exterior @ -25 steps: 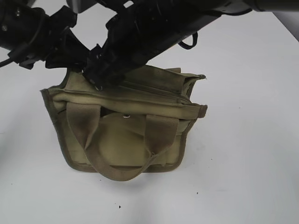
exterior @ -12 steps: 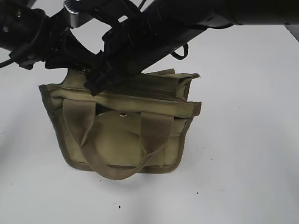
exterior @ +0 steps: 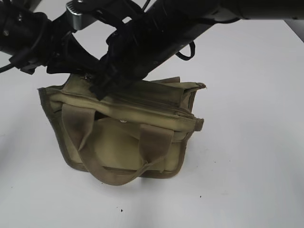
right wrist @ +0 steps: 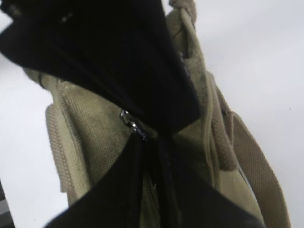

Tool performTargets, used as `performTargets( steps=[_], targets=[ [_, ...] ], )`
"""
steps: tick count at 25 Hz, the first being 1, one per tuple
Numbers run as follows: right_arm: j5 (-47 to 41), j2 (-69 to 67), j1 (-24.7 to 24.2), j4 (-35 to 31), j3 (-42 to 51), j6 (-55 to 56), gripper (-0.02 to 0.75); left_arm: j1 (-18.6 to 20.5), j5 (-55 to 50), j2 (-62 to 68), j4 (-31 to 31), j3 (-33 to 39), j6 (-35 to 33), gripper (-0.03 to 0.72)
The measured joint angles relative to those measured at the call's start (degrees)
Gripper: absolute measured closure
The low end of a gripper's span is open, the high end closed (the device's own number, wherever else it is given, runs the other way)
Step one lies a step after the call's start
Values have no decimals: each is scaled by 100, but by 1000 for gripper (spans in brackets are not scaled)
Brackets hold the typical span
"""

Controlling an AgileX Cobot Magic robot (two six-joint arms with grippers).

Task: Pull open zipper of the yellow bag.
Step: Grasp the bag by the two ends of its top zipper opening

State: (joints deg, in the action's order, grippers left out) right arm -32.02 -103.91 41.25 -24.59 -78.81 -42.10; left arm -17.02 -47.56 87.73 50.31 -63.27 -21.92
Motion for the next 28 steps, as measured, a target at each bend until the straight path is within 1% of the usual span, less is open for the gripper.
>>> performTargets(
  steps=[5, 6, 7, 9, 11, 15, 21, 25, 28],
  targets=[
    [-599, 200, -214, -77, -42, 110, 685, -22, -144, 0, 31, 0, 0, 684],
    [-847, 270, -281, -41, -42, 172, 706, -17, -130, -6, 36, 0, 0, 684],
    [-1289, 339, -391, 85, -6, 226, 731, 42, -28, -29, -28, -14, 0, 684],
    [-1810, 423, -647, 341, 53, 303, 736, 152, 93, -53, -122, -14, 0, 684],
    [-2167, 542, -874, 425, 57, 323, 736, 167, 138, -58, -131, -14, 0, 684],
    [-2607, 728, -1204, 449, 59, 373, 736, 179, 181, -60, -131, -19, 0, 684],
    [-3353, 777, -1844, 491, 64, 583, 736, 179, 231, -65, -142, -19, 0, 684],
    [-3544, 777, -1995, 453, 64, 674, 736, 179, 268, -65, -149, -19, 0, 684],
    [-3602, 777, -2003, 190, 64, 835, 718, 185, 283, -65, -173, -19, 0, 666]
  ],
)
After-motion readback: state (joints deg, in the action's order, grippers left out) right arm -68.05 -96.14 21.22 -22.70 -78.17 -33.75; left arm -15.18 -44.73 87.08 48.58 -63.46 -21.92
